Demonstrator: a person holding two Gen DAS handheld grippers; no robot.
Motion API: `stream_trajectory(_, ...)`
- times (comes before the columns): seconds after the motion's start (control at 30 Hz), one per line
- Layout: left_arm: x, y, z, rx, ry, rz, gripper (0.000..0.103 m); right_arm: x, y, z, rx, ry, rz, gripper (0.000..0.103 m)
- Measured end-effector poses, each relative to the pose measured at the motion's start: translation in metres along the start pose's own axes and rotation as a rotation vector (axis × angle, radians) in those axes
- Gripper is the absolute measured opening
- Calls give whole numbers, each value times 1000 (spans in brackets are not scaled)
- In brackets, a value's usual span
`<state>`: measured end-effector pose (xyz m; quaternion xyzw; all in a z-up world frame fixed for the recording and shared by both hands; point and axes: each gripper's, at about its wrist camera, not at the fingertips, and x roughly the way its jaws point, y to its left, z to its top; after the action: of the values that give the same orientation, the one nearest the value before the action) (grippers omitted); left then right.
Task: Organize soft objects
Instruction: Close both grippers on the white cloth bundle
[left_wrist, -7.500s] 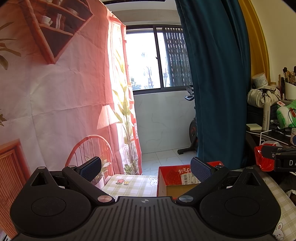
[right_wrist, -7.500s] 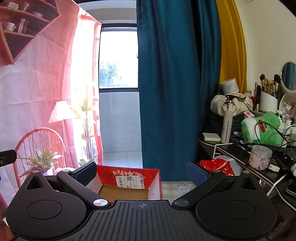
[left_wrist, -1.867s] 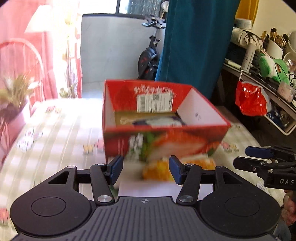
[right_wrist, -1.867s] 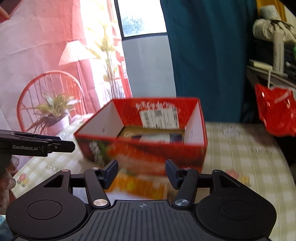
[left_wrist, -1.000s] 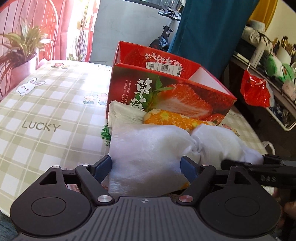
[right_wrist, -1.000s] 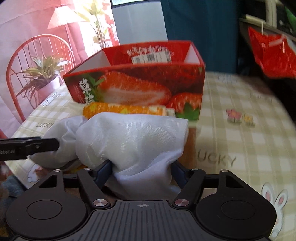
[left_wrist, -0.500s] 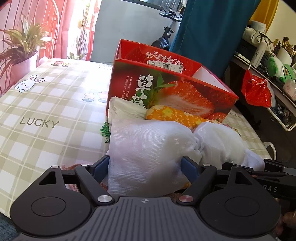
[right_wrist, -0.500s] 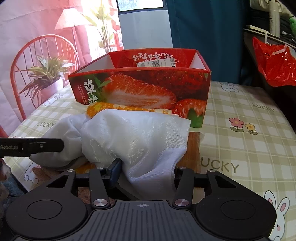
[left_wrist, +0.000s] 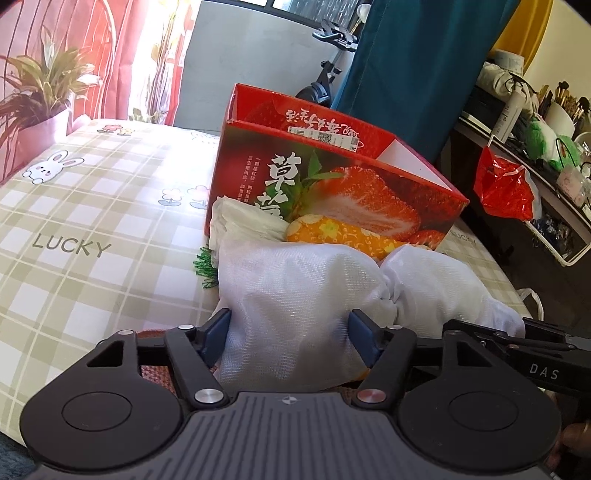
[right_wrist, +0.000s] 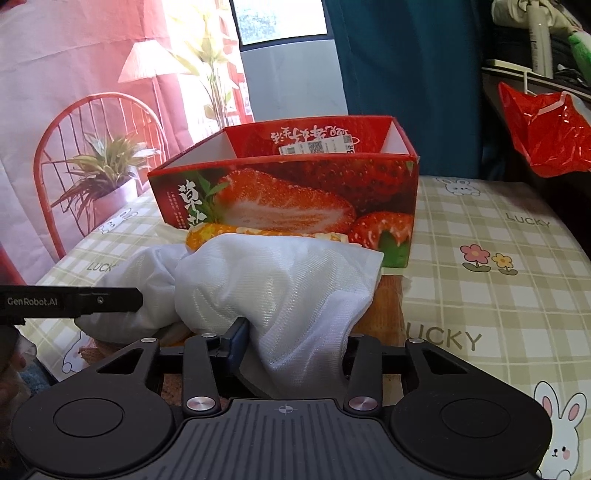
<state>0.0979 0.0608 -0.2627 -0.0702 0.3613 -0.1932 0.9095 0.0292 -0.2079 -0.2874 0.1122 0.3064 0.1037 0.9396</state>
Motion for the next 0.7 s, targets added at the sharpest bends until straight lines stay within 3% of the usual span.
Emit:
stream_trajectory(0.23,8,2,-4,6,22,-32,85,2,3,-2,-8,-8,0,42)
stream_trajectory(0.4,10,-2,-6,33,20,-36,83,3,-1,-2,10,-16,5,41)
stream_trajectory(0.5,11,-2,-6,27,25,-51,71,3,-3,-3,20,-14,24,34)
stream_trajectory(0.57,9,1,-6,15,23,-62,57,4,-2,-3,36,-2,50,22)
stream_trajectory(0.7,5,1,-6,10,3,-76,36,3,1,-4,31,0,75,15)
